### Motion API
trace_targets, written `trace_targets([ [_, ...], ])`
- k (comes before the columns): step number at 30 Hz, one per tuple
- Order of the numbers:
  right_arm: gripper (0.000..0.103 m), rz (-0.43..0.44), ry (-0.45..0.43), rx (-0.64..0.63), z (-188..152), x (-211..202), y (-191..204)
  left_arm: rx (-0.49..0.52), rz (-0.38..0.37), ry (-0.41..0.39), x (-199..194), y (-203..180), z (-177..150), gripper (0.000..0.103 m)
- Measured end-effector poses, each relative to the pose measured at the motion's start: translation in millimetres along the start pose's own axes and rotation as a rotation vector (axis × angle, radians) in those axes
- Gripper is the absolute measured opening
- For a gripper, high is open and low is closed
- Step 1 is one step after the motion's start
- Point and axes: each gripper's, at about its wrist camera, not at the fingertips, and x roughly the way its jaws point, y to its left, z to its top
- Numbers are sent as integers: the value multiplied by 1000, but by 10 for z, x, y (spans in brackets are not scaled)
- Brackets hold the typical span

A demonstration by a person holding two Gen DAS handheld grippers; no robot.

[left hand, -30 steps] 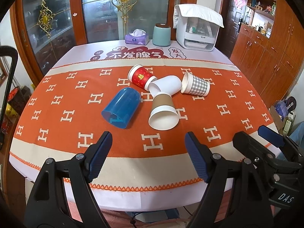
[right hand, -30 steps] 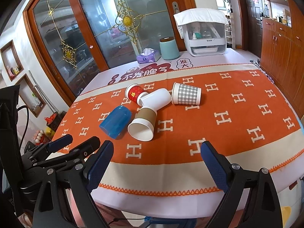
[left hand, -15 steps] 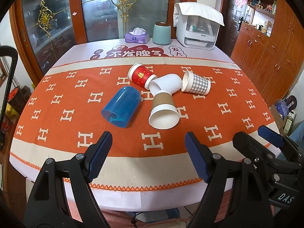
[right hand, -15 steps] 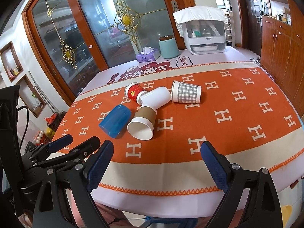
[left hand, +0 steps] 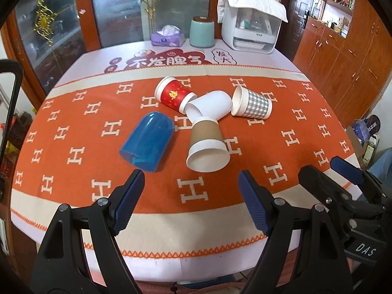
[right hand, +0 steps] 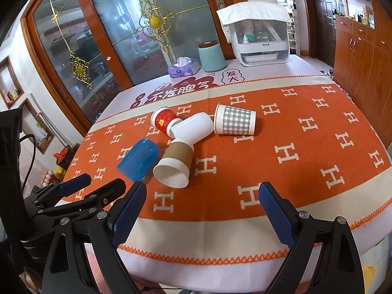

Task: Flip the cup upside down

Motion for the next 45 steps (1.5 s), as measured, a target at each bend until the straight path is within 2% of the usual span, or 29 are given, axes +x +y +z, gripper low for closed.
trace_targets([
  [5,94,-31,4,16,240,199,-98,-7,-61,91,294,29,367,77],
  [11,94,-37,35,73,504,535,-287,-31,-114,146,626,41,714,77],
  [16,94,-24,73,116,633,824,-423,-64,-141,275,1170,34,903,77],
  [21,89,-3,135,137,590,1095,-493,-73,-138,350,1596,-7,902,77],
  [28,88,7,184,173,466,1313,-591,-56,-121,390,1870,-106,887,77],
  [31,88,14,199,186,422,1343,-619,-57,-117,413,1972,-149,858,70],
  [35,88,19,212,199,375,1362,-649,-67,-121,441,2066,-167,814,60],
  [41,88,20,218,210,312,1322,-662,-87,-121,435,2064,-141,789,58],
  [45,87,24,214,217,278,1257,-668,-108,-123,423,1906,-76,752,58],
])
